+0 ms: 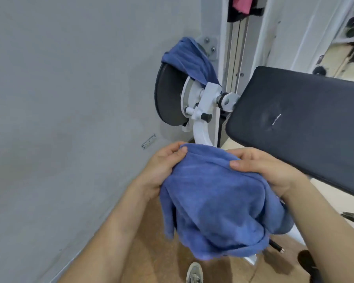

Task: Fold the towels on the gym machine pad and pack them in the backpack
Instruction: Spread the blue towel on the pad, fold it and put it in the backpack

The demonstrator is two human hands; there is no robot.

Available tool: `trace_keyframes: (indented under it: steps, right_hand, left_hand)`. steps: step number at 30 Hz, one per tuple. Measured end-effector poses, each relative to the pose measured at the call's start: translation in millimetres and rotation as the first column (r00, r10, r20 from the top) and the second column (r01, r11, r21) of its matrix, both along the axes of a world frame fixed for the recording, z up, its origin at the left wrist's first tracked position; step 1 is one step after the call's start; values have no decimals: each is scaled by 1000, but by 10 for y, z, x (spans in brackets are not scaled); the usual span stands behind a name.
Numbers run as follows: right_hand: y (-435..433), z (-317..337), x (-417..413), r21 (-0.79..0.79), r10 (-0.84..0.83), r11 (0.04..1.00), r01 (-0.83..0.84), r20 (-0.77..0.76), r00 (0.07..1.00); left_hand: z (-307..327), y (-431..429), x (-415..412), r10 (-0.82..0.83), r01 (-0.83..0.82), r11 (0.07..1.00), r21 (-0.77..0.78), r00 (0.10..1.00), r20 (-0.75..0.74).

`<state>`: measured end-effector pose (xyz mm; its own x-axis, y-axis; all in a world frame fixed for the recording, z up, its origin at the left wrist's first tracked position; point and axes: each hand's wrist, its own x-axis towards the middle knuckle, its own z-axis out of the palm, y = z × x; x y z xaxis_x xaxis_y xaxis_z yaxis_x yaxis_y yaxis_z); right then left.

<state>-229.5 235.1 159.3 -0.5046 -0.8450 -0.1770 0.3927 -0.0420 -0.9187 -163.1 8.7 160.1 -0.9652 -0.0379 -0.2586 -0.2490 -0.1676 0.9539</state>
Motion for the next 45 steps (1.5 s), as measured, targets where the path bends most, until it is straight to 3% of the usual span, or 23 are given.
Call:
trace_keyframes:
  steps: [3, 7, 9, 11, 13, 16, 18, 20, 22, 23, 25, 27, 30, 32, 35, 39, 42, 43, 45]
  right_hand:
    - [151, 218, 34, -113, -269, 955, 275, 68, 961]
    - [420, 561, 236, -225, -573, 781, 582, 111, 812]
    - [632, 716, 311, -187, -720, 674, 714, 48, 692]
    - [881, 825, 376, -33, -806, 578, 815, -179, 564]
    - [1130, 876, 476, 96, -797, 452, 887, -402, 450]
    - [1494, 907, 666, 87, -818, 228, 970, -523, 239]
    - [1680, 932, 751, 35, -791, 65, 997, -607, 73]
    - [1831, 958, 770, 12, -728, -23, 1000, -686, -8]
    - [1959, 1007, 764, 64, -698, 18, 998, -714, 59]
    - [2019, 1049, 764, 130, -696, 111, 985, -698, 170]
    - [2156, 1124, 741, 284, -672, 313, 906, -607, 423]
    - [2305, 1146, 616, 328, -686, 377, 866, -530, 499]
    - [2575, 985, 237, 284, -774, 271, 920, -504, 384]
    - [2750, 790, -95, 309, -716, 161, 937, -617, 327]
    - [2981, 515, -547, 388, -574, 58, 920, -741, 349]
    - [3273, 303, -1044, 509, -388, 1, 861, -793, 470]
    - [3374, 206, -1375, 399, -291, -174, 900, -894, 340]
    - [3394, 153, -1472, 353, -298, -194, 915, -910, 288]
    - [3413, -19, -1552, 349, -286, -195, 917, -914, 287]
  left_hand:
    - [74, 1, -333, -339, 340, 940, -14, 940, 49]
    - [245, 90, -652, -660, 661, 746, -86, 750, 42]
    - [381, 172, -767, -731, 729, 682, -54, 682, -31]
    - [541, 296, -863, -777, 782, 623, -2, 618, -116]
    - [709, 464, -937, -799, 819, 574, 4, 561, -216]
    - [936, 721, -1025, -843, 869, 490, -66, 453, -291]
    - [1011, 831, -1128, -840, 833, 521, -189, 461, -286]
    - [1035, 919, -1255, -791, 696, 612, -375, 538, -291]
    - [1029, 998, -1407, -684, 455, 710, -537, 627, -373]
    - [1030, 1042, -1488, -618, 319, 747, -583, 656, -433]
    - [1036, 1092, -1685, -540, 139, 764, -630, 671, -508]
    - [976, 1099, -1950, -526, 63, 734, -676, 682, -508]
    - [723, 1156, -2343, -538, 58, 642, -765, 745, -394]
    - [507, 1247, -2535, -601, 158, 526, -836, 764, -234]
    - [253, 1388, -2788, -681, 182, 298, -937, 729, -75]
    - [181, 1645, -3298, -602, -12, 165, -986, 791, -111]
    - [105, 1851, -3614, -499, -223, 64, -973, 837, -224]
    - [23, 1978, -3640, -475, -252, 26, -967, 848, -234]
    - [-230, 2301, -3484, -553, -290, -44, -956, 804, -218]
